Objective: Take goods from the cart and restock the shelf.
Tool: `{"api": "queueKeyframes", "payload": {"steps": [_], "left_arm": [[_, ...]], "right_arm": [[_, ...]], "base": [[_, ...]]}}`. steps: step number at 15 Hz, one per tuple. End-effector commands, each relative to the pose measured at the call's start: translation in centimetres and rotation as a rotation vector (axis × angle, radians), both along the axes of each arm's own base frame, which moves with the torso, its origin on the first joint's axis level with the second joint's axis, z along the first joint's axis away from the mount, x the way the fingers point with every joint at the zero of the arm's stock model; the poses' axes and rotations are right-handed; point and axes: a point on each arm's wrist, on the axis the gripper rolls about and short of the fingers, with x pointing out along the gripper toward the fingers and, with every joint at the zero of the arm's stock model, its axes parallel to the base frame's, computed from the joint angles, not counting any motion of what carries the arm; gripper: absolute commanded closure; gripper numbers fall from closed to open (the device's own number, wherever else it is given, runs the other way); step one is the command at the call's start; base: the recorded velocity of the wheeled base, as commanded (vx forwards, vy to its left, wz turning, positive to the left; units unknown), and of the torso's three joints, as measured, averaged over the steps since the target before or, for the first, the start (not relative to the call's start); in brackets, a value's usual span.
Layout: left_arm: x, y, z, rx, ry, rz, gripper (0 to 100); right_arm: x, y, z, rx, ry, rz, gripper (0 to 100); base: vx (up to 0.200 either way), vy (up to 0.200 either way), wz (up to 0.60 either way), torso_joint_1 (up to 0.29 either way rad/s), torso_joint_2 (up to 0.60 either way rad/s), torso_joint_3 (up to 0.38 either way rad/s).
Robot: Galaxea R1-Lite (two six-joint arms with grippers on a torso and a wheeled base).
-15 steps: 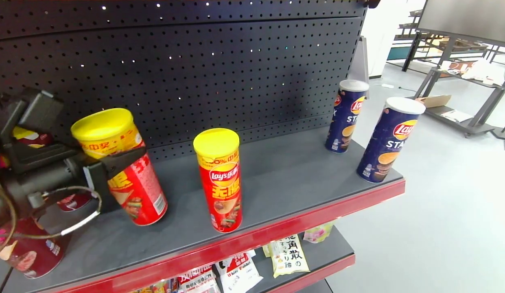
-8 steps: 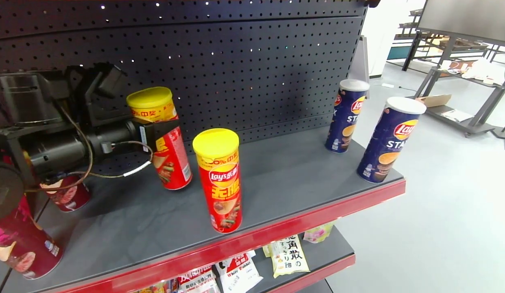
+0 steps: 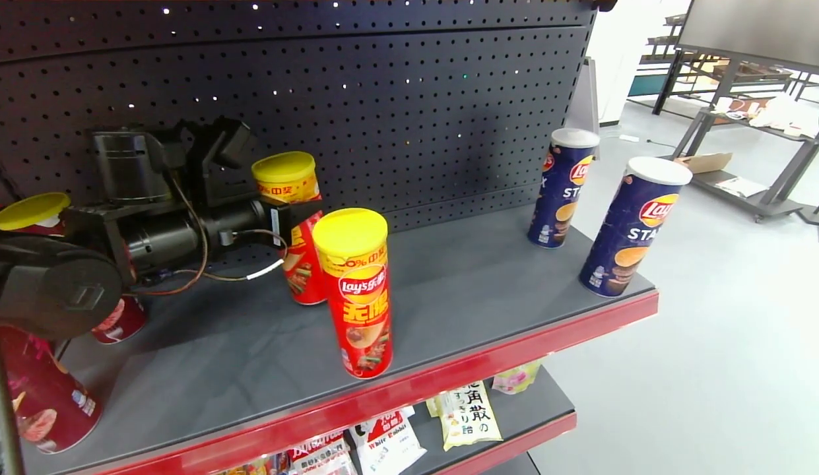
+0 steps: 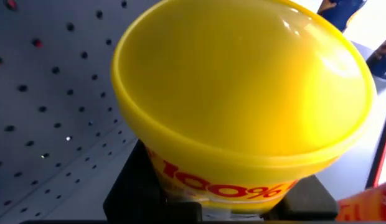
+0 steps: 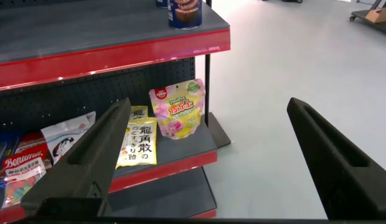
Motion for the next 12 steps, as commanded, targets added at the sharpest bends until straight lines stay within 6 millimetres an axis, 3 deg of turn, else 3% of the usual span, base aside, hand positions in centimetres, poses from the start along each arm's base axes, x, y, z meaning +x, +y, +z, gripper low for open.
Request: {"api": "queueKeyframes", "payload": {"steps": [1,12], "left_arm": [[0.4,-0.3,-0.7,0.005,0.021,-0.009,100],[1.7,-1.7,-1.5,0.002,-0.001,-0.042,100]], "right_arm": [[0.0,0.0,0.0,0.000,0.001,0.001,0],[0.0,0.0,0.0,0.000,0.001,0.001,0]], "base": [[0.000,0.000,0.00,0.000,0.00,0.000],[0.000,0.000,0.00,0.000,0.00,0.000]]}}
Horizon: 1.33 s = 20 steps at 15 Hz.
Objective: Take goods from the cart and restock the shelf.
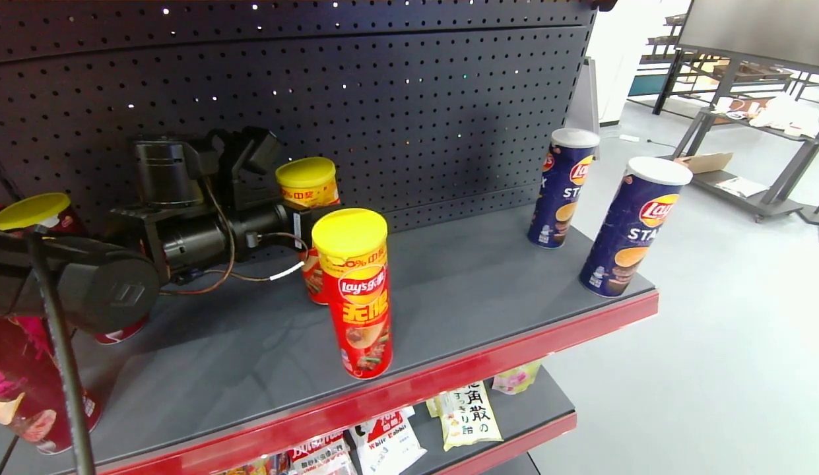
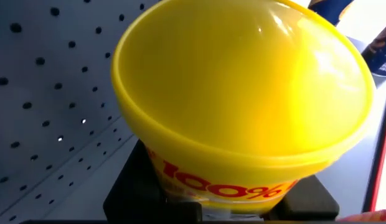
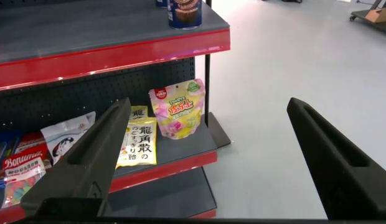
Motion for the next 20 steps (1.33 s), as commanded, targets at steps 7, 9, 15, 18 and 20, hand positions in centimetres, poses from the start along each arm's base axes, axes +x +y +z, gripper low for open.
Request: {"api": "queueKeyframes", "payload": {"steps": [7,9,15,18,20], "left_arm": [[1.14,-0.32,-1.30,-0.002,-0.003,0.002,100],[1.09,-0.31,-1.46,0.002,0.003,0.000,100],[1.09,-0.26,-1.52,0.001,0.011,0.001,100],[1.05,-0.24,-1.64,0.003,0.014,0.000,100],[1.07,-0.19,-1.50,0.001,0.011,0.002,0]], "right_arm": [[0.01,0.00,-0.01,-0.002,0.003,0.001,0],[0.01,0.00,0.00,0.000,0.001,0.001,0],[0.01,0.00,0.00,0.000,0.001,0.001,0],[0.01,0.00,-0.01,0.000,0.003,0.001,0],[0.01,0.00,0.00,-0.002,0.001,0.001,0]], "base": [[0.000,0.000,0.00,0.000,0.00,0.000],[0.000,0.000,0.00,0.000,0.00,0.000],[0.000,0.000,0.00,0.000,0.00,0.000],[0.000,0.000,0.00,0.000,0.00,0.000],[0.000,0.000,0.00,0.000,0.00,0.000]]}}
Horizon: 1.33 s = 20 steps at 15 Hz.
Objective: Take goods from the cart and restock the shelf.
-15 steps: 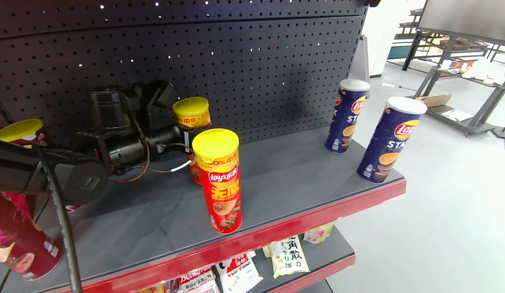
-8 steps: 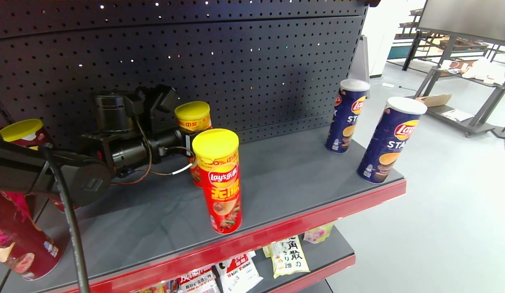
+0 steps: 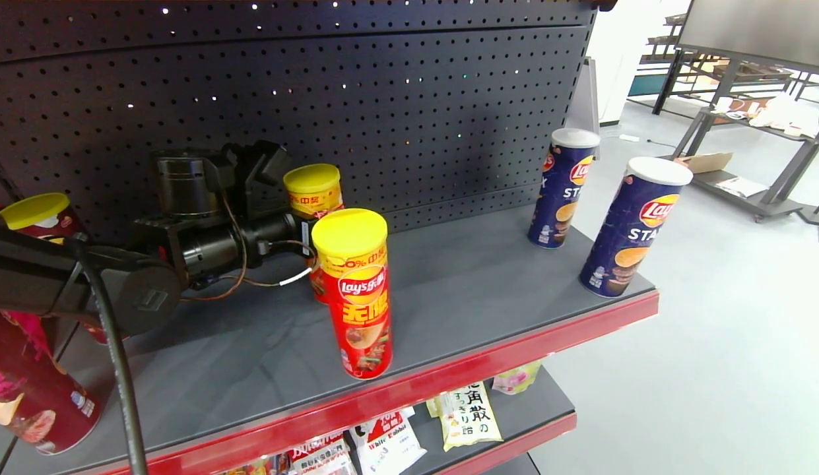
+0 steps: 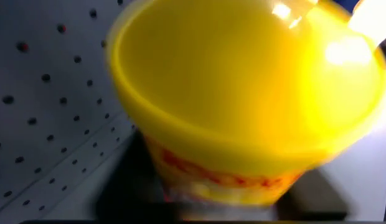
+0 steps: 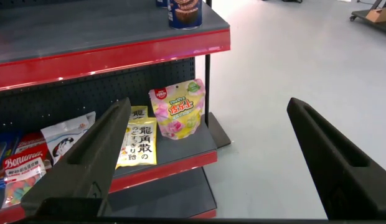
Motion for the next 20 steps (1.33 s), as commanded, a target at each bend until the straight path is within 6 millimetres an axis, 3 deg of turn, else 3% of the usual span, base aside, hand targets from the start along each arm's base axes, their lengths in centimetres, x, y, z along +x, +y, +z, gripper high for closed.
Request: {"api": "queueKeyframes", "payload": {"steps": [1,6,10,14,18,19,20], "left_arm": [[0.0,0.1,0.3,-0.005,-0.009,0.002,0],[-1.3,0.7,1.0,-0.007,0.004,0.009,0],[-4.1,2.6,1.1,0.005,0.019,0.040,0],[-8.2,3.8,1.9,0.003,-0.002,0.047,0],[-21.9,7.5,2.2,-0.023,-0.091,0.035,0],[-24.4,8.3,2.0,-0.020,-0.082,0.049,0],[-27.5,9.5,1.5,0.002,-0.042,0.137,0]], "right_arm": [[0.0,0.0,0.0,0.000,0.001,0.001,0],[0.0,0.0,0.0,0.000,0.001,0.001,0],[0.0,0.0,0.0,0.000,0.001,0.001,0],[0.0,0.0,0.0,0.000,0.001,0.001,0],[0.0,0.0,0.0,0.000,0.001,0.001,0],[0.0,0.0,0.0,0.000,0.001,0.001,0],[0.0,0.0,0.0,0.000,0.001,0.001,0]], "base": [[0.000,0.000,0.00,0.000,0.00,0.000],[0.000,0.000,0.00,0.000,0.00,0.000],[0.000,0.000,0.00,0.000,0.00,0.000],[0.000,0.000,0.00,0.000,0.00,0.000],[0.000,0.000,0.00,0.000,0.00,0.000],[0.000,0.000,0.00,0.000,0.00,0.000],[0.000,0.000,0.00,0.000,0.00,0.000]]}}
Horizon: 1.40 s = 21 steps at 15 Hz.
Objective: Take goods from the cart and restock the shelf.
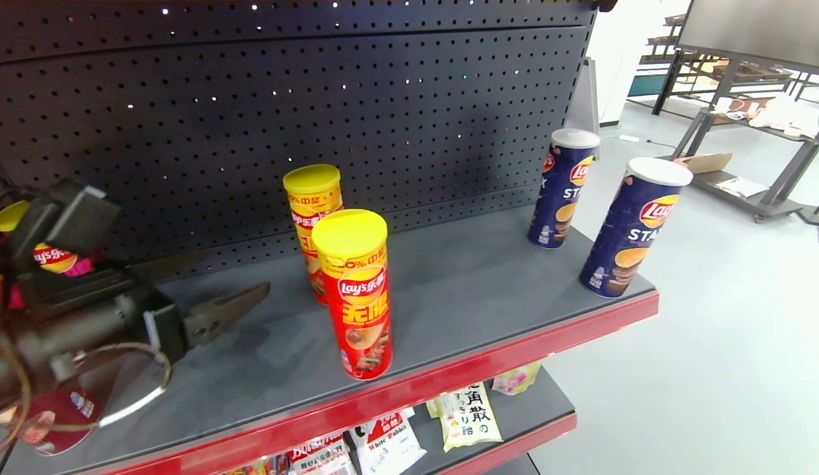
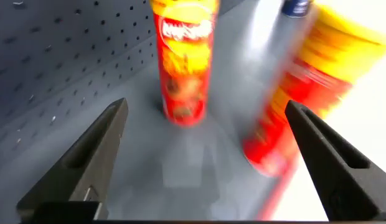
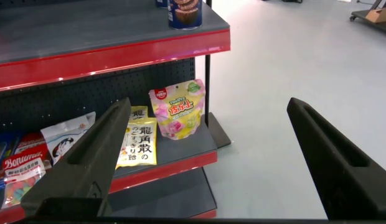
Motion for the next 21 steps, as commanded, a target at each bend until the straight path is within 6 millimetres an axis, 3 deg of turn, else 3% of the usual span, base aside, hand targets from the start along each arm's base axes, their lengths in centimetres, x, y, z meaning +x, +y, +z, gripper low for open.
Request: {"api": "queueKeyframes", "payload": {"steps": [1,2,4,7,10,15,21], "left_arm": [[-12.2,3.9,-0.9,0.016,-0.036,0.188,0],[-13.8,4.4,-0.9,0.040,-0.005,0.277,0],[-14.6,4.7,-0.4,0.041,-0.041,0.349,0],[-14.9,4.8,0.7,0.031,-0.093,0.356,0],[-15.2,4.9,0.9,0.059,-0.123,0.353,0],[-15.3,4.9,0.9,0.071,-0.135,0.351,0],[-15.2,4.9,0.8,0.058,-0.139,0.346,0]], "right_arm": [[0.0,0.0,0.0,0.000,0.001,0.001,0],[0.0,0.0,0.0,0.000,0.001,0.001,0],[0.0,0.0,0.0,0.000,0.003,0.001,0],[0.0,0.0,0.0,0.000,0.001,0.001,0],[0.0,0.0,0.0,-0.003,0.003,0.002,0],[0.0,0.0,0.0,0.000,0.001,0.004,0],[0.0,0.0,0.0,0.001,0.001,0.004,0]], "base": [[0.000,0.000,0.00,0.000,0.00,0.000],[0.000,0.000,0.00,0.000,0.00,0.000],[0.000,0.000,0.00,0.000,0.00,0.000],[0.000,0.000,0.00,0.000,0.00,0.000],[0.000,0.000,0.00,0.000,0.00,0.000],[-0.200,0.000,0.00,0.007,0.01,0.004],[0.000,0.000,0.00,0.000,0.00,0.000]]}}
